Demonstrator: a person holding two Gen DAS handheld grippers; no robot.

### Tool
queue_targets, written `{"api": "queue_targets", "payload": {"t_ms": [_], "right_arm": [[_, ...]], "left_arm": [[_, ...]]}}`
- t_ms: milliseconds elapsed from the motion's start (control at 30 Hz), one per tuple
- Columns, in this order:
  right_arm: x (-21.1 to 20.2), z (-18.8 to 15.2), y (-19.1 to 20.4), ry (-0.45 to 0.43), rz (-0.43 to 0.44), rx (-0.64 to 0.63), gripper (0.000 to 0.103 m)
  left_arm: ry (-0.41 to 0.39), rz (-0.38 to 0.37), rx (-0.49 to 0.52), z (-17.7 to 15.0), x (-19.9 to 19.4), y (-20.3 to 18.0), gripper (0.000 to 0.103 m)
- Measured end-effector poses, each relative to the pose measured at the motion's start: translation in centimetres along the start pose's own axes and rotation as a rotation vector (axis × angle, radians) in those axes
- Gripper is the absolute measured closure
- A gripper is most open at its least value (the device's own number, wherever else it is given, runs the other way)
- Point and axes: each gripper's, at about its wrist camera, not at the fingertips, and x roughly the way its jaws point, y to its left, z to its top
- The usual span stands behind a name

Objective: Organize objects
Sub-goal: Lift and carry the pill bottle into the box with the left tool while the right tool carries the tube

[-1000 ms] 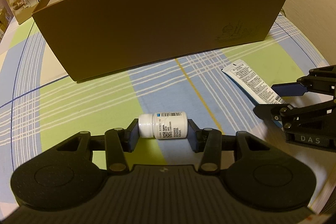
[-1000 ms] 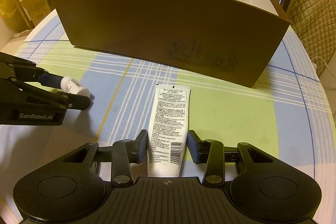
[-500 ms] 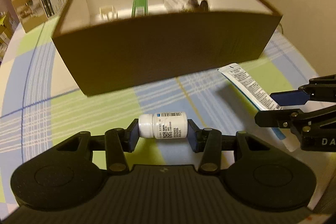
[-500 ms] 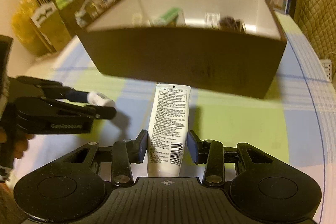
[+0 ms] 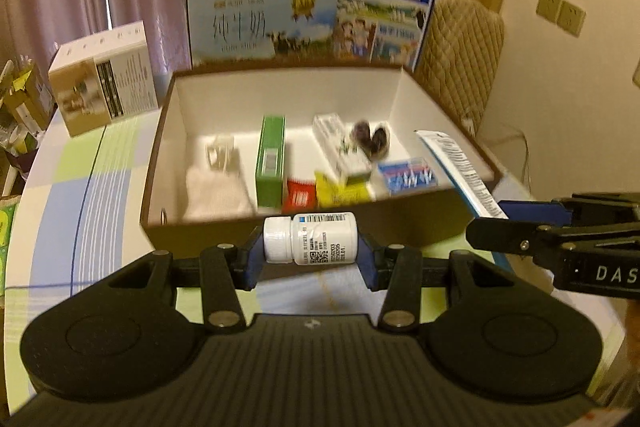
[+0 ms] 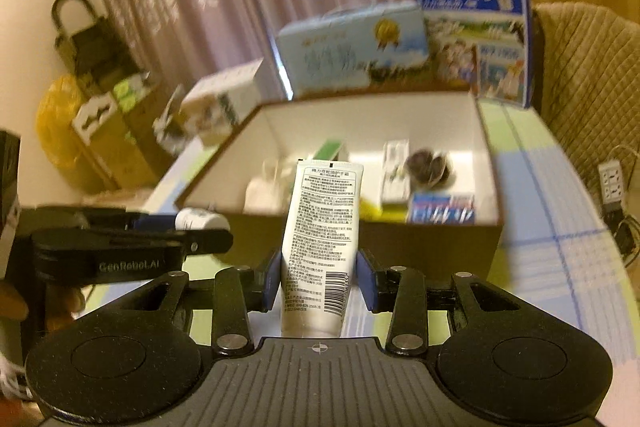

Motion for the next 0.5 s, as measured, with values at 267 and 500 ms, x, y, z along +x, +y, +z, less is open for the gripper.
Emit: {"api": "queue_targets", "payload": {"t_ms": [267,500], "right_arm": [[1.0,4.3,-1.4,-0.064,-0.039,0.050,0.066],[4.3,6.6,-2.6,-0.054,-0.024,0.113,0.066]], "left_arm": [[-0.020,0.038,-0.072,3.8,2.3,0.3,0.061],[-0.024,0.113,-0.127,6.2,4.9,2.5,0.061]]}}
